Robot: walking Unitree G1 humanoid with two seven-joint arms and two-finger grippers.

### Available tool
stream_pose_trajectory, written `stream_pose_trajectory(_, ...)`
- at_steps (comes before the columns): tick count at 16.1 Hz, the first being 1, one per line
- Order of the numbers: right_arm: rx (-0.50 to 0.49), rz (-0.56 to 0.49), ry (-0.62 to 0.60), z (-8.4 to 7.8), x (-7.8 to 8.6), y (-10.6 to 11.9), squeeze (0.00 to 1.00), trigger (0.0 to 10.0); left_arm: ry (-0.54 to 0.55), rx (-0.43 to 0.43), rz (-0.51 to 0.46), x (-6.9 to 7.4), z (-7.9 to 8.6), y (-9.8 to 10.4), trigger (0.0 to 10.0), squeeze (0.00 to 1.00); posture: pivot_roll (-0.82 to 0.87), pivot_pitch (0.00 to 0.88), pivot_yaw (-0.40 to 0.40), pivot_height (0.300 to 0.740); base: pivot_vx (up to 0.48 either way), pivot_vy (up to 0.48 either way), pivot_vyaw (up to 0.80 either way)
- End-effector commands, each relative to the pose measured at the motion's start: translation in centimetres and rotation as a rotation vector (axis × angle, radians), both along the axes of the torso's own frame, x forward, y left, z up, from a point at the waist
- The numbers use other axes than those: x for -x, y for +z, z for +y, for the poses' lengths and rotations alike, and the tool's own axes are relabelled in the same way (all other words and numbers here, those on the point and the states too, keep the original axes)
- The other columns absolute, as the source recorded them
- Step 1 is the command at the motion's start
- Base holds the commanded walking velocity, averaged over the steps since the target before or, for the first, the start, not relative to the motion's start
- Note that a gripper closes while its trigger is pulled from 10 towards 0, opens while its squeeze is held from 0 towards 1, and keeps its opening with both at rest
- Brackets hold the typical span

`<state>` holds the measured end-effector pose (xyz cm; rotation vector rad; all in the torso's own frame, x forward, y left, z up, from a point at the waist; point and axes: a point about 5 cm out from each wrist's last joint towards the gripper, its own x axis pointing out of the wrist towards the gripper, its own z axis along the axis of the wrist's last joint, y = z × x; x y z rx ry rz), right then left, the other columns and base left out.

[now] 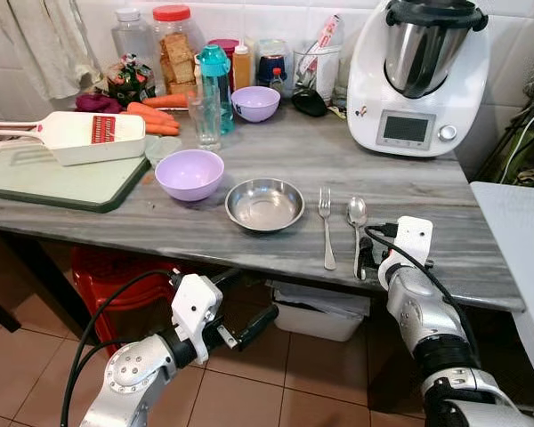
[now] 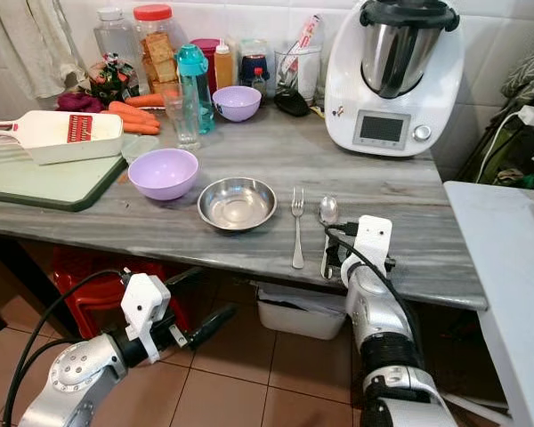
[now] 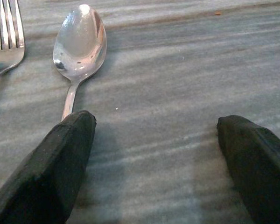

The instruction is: Setting the table

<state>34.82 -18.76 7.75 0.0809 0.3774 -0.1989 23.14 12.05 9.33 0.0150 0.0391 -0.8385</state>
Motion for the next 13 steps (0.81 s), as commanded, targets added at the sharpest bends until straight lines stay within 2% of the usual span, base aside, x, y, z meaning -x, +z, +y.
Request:
stream_pose_trajectory(1, -0.011, 0.016, 0.006, -0.1, -0.2, -0.2, 0.0, 10.0, -0.004, -0.009, -0.011, 0.0, 0.1, 0.2, 10.0, 0.0, 0.09, 0.0, 0.001, 0.74, 0.0, 0.0, 0.0)
stream_pose_trajectory(9, -0.007, 0.0, 0.029, 0.5, -1.4, 0.6, 0.0, 10.0, 0.004, -0.015, -0.011, 0.0, 0.1, 0.3, 10.0, 0.0, 0.1, 0.0, 0.0, 0.74, 0.0, 0.0, 0.0)
stream_pose_trajectory(13, -0.015, -0.024, 0.072, 1.5, -2.0, 1.2, 0.0, 10.0, 0.006, -0.018, -0.012, 0.0, 0.2, 0.3, 10.0, 0.0, 0.11, 0.0, -0.002, 0.74, 0.0, 0.0, 0.0)
